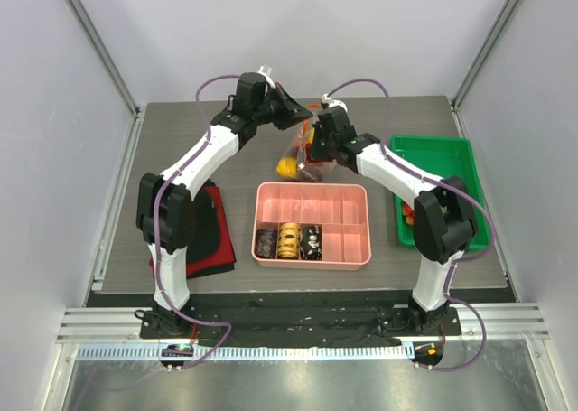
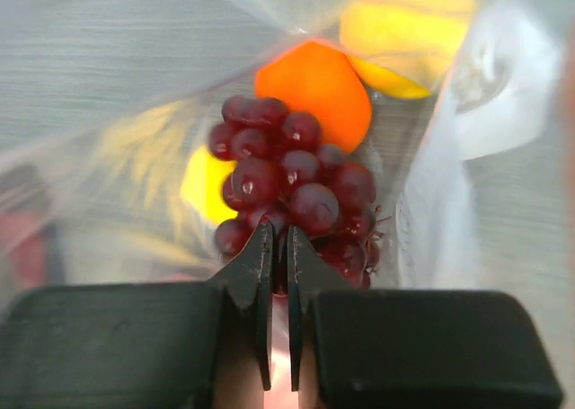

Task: Open the zip-top bag and remove the fake food

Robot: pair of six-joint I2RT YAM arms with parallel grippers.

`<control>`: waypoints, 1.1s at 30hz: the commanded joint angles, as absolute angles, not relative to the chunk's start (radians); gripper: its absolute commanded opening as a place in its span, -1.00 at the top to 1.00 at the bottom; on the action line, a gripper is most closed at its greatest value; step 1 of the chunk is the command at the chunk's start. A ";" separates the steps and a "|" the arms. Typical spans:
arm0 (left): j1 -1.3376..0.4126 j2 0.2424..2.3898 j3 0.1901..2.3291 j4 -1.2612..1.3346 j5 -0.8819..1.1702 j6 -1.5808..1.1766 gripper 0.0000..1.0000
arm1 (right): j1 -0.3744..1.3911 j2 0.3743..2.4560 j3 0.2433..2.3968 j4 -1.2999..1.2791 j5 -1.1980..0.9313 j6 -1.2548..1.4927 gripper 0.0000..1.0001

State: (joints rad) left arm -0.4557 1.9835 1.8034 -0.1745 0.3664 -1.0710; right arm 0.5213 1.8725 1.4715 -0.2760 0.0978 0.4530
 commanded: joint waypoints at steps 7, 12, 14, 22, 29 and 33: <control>-0.423 1.967 1.766 -0.141 0.359 -1.045 1.00 | 0.522 1.629 1.597 -0.368 0.123 0.460 0.97; -0.423 1.970 1.749 -0.137 0.367 -1.049 1.00 | 0.522 1.605 1.695 -0.393 0.091 0.486 0.97; -0.423 1.973 1.749 -0.137 0.371 -1.048 1.00 | 0.522 1.597 1.724 -0.397 0.086 0.497 0.97; -0.423 1.959 1.741 -0.161 0.365 -1.022 1.00 | 0.515 1.507 1.829 -0.445 0.185 0.497 0.97; -0.419 1.951 1.738 -0.169 0.367 -1.008 1.00 | 0.456 1.366 1.749 -0.586 0.407 0.442 0.98; -0.414 1.950 1.740 -0.170 0.373 -1.005 1.00 | 0.341 1.293 1.669 -0.647 0.502 0.391 0.97</control>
State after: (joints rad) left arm -0.4229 1.9835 1.7420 -0.1764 0.3637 -1.0344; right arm 0.4408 1.3724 1.7290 -0.5808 0.3302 0.4519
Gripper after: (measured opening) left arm 0.003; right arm 0.092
